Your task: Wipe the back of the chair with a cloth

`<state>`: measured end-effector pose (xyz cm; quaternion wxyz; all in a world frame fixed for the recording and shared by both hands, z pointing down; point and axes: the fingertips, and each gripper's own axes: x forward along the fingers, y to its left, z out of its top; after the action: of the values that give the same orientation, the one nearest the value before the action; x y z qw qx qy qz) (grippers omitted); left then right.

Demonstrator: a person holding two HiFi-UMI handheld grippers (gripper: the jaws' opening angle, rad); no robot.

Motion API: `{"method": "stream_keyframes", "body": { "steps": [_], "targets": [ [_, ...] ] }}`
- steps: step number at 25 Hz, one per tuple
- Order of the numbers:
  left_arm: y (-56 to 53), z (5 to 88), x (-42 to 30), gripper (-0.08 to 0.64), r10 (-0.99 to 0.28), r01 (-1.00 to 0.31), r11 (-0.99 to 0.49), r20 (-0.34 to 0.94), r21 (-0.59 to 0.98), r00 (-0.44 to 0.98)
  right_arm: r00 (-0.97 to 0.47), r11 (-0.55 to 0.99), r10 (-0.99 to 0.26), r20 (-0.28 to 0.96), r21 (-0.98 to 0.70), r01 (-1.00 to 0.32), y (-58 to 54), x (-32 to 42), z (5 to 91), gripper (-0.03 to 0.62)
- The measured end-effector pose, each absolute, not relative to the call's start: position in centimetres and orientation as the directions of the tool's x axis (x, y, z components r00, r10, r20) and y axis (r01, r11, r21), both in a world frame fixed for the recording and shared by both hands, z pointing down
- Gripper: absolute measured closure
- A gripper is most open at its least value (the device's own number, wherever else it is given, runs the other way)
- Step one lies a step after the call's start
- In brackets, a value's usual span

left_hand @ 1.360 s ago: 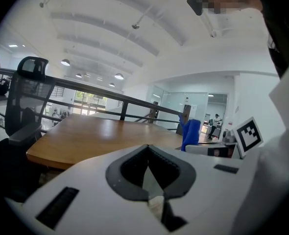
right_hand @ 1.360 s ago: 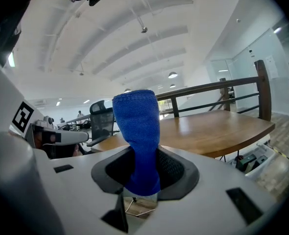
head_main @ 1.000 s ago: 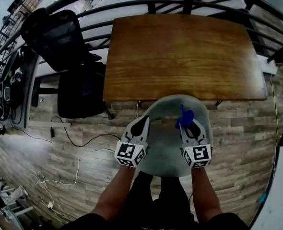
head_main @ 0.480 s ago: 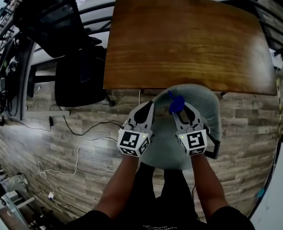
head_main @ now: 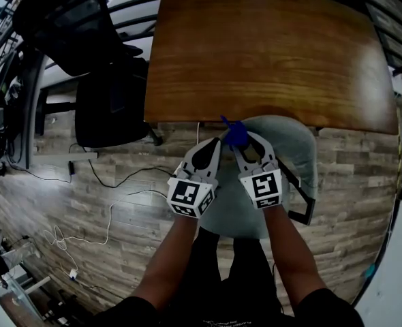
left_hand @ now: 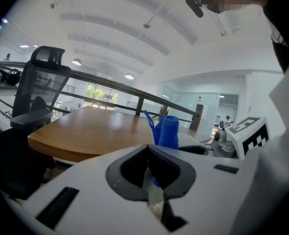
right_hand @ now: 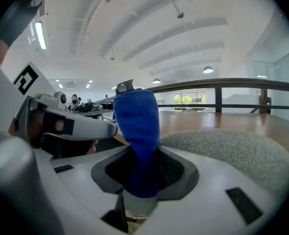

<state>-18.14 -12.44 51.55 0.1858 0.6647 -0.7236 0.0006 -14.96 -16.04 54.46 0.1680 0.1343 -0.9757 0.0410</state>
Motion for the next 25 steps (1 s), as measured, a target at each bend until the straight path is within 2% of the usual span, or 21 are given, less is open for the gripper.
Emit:
{"method": "stream_keyframes", "body": {
  "steps": [4,16,25],
  "targets": [
    [-12.2,52.1,-17.8,0.561,-0.959,-0.962,0.119,0.279,0.247,-0.047,-0.900,0.949,-0.277,0.336,-0.050,-0.311,-16.2,-15.2,54.5,0.472],
    [-13.2,52.2,-17.4,0.561,-0.956,-0.962,0.118,0.289,0.246,-0.043,-0.910,0.957,-0.241,0.338,-0.073,-0.280,-17.2,-14.3,54.3,0.472],
    [-14.6,52.4,-16.5,0.561,-0.956,-0.965,0.097,0.293,0.244,-0.022,-0.903,0.950,-0.260,0.341,-0.075,-0.302,-18.8,-12.8,54.2,0.472]
  ]
}}
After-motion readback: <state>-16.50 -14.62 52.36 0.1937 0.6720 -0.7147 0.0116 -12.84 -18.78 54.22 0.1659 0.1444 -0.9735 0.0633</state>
